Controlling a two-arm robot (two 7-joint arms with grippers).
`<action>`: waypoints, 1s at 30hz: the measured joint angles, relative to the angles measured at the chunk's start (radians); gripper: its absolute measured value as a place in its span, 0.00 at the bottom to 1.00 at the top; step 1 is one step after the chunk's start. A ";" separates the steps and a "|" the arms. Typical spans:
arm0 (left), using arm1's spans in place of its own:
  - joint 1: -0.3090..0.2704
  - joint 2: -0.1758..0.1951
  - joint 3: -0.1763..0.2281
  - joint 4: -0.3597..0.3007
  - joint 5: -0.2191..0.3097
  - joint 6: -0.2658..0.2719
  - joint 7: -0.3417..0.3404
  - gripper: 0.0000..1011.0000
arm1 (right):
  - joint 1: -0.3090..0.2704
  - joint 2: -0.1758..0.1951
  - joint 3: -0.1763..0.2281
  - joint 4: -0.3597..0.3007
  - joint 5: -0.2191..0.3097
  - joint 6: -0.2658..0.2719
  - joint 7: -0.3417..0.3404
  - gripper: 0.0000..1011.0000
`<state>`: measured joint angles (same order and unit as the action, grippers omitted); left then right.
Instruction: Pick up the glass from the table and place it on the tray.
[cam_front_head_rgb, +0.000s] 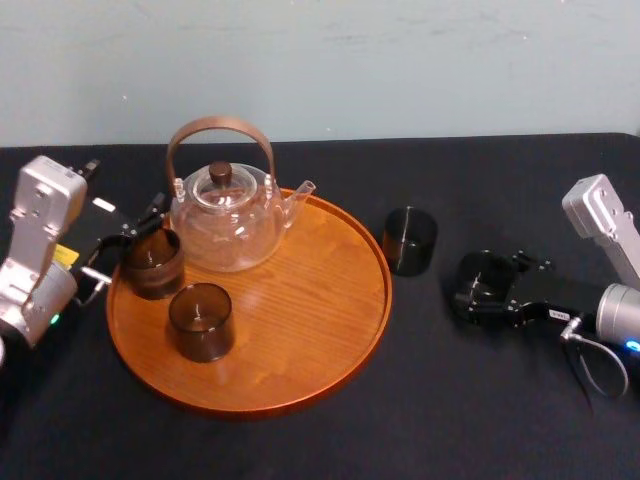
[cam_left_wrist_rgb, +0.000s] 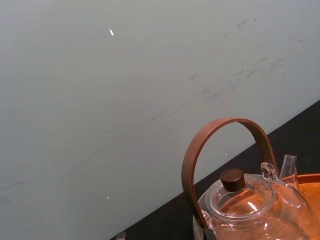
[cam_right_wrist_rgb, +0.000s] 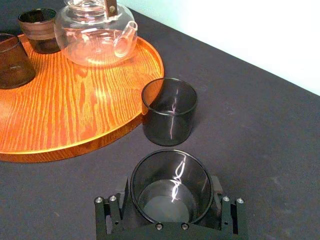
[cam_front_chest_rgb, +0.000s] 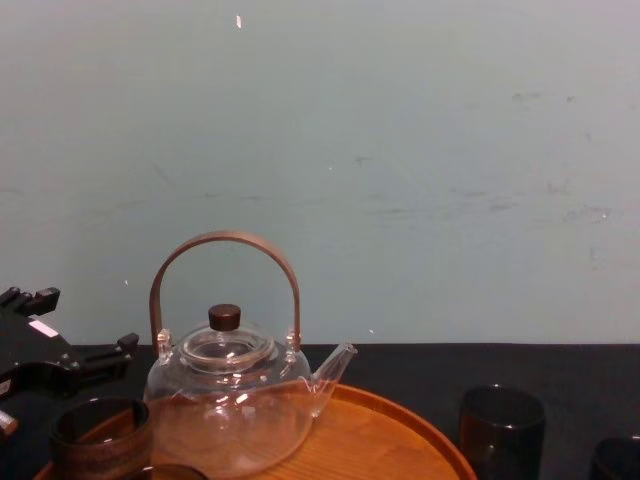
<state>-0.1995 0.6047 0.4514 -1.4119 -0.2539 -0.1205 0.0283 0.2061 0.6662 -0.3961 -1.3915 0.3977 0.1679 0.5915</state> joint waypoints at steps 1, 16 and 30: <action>0.000 0.000 0.000 0.000 0.000 0.000 0.000 0.99 | 0.002 -0.001 -0.001 0.001 -0.001 0.000 0.000 0.99; 0.000 0.000 0.000 0.000 0.000 0.000 0.000 0.99 | 0.006 -0.003 -0.006 0.004 -0.006 -0.003 -0.001 0.99; 0.000 0.000 0.000 0.000 0.000 0.000 0.000 0.99 | 0.005 -0.003 -0.004 0.003 -0.006 -0.003 0.000 0.90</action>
<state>-0.1995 0.6047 0.4514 -1.4120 -0.2539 -0.1205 0.0283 0.2109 0.6637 -0.4006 -1.3884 0.3918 0.1648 0.5912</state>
